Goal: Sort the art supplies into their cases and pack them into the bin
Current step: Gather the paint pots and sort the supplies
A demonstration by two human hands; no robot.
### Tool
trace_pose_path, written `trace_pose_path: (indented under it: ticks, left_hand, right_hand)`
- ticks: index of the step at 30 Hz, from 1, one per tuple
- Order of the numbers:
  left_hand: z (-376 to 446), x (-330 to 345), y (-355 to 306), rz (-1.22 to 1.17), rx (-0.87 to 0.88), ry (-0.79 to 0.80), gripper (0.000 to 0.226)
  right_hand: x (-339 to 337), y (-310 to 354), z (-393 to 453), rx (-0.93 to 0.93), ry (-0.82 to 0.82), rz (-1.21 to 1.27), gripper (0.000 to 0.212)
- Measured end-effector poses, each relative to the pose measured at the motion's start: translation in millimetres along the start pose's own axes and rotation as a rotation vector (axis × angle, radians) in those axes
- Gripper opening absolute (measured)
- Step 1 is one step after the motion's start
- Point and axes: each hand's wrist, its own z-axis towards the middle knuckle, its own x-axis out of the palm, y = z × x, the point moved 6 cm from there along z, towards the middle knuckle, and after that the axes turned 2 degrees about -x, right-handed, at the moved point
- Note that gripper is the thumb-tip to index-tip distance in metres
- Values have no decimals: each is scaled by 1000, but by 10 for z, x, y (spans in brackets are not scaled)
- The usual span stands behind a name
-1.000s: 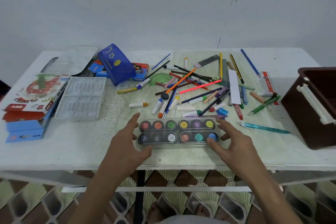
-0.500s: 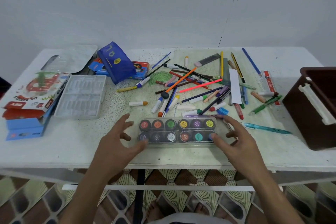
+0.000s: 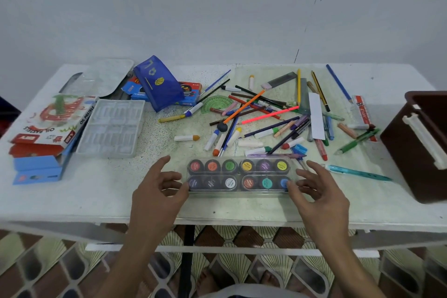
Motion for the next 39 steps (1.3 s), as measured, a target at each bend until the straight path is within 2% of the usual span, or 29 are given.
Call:
trace_pose_path:
  ticks: [5, 8, 10, 13, 15, 17, 22, 26, 30, 35, 39]
  left_hand:
    - [-60, 30, -32, 71, 60, -4, 59]
    - [-20, 30, -54, 68, 89, 58, 62]
    - [47, 17, -14, 18, 54, 158, 75]
    - [163, 37, 37, 150, 36, 369, 114]
    - [234, 107, 17, 190, 42, 494, 120]
    - [285, 185, -28, 193, 84, 547, 115]
    - [334, 180, -337, 153, 182, 491, 115]
    - [363, 264, -1084, 118, 311, 439, 120]
    - [272, 820, -2027, 154, 473, 430, 103]
    - [57, 2023, -2919, 244, 570, 471, 92]
    - [-281, 2924, -3292, 396, 612, 512, 83]
  right_hand:
    - [28, 3, 2, -34, 28, 0, 56]
    - [9, 40, 48, -53, 94, 15, 59]
    - [16, 40, 106, -17, 217, 48, 74]
    - [79, 54, 176, -11, 441, -35, 106]
    - [149, 103, 210, -23, 542, -45, 111]
    - [180, 158, 260, -29, 559, -53, 108]
    - [-11, 358, 382, -50, 481, -76, 101]
    - [-633, 843, 688, -160, 405, -72, 101]
    - [-1591, 1181, 1217, -229, 418, -115, 100]
    - [-2833, 976, 1910, -252, 471, -453, 89]
    - [-3582, 668, 2330, -256, 513, -653, 85]
